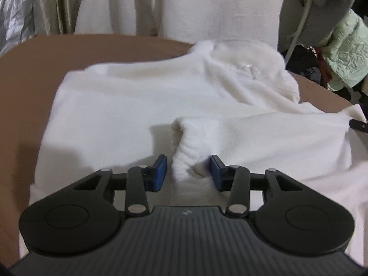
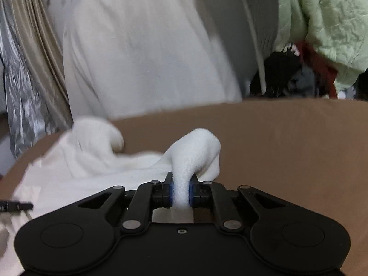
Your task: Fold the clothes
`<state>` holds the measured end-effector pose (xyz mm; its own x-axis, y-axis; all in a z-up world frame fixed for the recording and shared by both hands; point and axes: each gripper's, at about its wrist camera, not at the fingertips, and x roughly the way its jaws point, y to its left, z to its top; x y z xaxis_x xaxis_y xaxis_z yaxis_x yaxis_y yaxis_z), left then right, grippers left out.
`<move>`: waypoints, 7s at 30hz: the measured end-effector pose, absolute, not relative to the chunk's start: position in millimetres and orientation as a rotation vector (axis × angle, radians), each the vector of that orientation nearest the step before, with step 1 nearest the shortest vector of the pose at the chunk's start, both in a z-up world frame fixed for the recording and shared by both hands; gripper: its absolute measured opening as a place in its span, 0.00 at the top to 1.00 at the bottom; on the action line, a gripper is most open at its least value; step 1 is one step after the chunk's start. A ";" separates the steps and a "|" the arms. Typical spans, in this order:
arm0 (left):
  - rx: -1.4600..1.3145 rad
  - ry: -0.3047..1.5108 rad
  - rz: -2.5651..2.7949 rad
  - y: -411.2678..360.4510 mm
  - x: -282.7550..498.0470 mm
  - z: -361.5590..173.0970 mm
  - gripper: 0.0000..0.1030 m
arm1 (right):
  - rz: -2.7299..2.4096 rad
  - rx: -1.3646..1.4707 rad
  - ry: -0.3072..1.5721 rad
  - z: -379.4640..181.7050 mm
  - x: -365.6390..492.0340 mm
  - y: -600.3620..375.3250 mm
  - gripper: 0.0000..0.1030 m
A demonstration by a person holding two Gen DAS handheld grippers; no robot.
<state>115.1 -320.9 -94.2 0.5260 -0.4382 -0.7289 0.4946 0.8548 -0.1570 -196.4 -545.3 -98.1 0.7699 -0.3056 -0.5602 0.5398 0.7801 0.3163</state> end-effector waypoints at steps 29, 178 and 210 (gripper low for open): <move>0.160 0.892 -0.620 -431.2 276.4 -76.8 0.39 | -0.040 0.017 0.733 -75.0 -58.8 -519.7 0.59; -0.323 0.993 -0.662 -61.9 28.2 -96.1 0.90 | 0.004 0.929 0.724 -74.6 -297.6 -443.9 0.85; -0.258 0.415 -0.617 -101.8 -6.5 -34.6 0.91 | 0.033 0.944 0.290 -77.4 -309.5 -477.2 0.85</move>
<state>-6.5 -101.8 -34.6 0.7374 -0.6060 -0.2983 0.5042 0.7878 -0.3538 -309.5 -477.2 -77.4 0.9607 0.1538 -0.2310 0.0985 0.5893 0.8019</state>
